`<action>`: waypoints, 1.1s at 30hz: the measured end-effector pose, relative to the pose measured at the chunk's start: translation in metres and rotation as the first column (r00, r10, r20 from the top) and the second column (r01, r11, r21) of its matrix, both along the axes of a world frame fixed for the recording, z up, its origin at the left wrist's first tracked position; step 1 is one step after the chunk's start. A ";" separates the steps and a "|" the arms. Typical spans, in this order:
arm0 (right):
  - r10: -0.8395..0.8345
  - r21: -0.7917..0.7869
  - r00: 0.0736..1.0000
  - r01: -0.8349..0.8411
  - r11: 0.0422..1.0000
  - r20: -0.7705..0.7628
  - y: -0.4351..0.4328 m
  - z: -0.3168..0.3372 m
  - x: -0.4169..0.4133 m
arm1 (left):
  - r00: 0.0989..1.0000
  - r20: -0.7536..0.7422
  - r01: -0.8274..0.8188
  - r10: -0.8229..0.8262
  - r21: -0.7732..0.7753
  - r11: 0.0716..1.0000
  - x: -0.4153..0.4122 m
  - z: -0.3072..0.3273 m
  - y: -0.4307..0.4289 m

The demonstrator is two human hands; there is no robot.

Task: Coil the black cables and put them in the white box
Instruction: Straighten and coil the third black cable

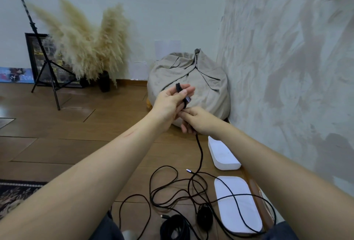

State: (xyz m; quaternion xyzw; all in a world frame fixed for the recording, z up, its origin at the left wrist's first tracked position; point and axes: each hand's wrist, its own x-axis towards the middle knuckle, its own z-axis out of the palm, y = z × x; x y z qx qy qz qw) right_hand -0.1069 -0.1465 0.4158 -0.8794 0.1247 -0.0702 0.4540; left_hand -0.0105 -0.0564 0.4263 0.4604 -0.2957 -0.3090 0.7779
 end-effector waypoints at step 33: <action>-0.072 -0.269 0.966 0.140 0.953 0.250 -0.059 0.020 -0.017 | 0.829 0.496 0.026 -0.258 0.427 0.904 0.006 -0.023 0.009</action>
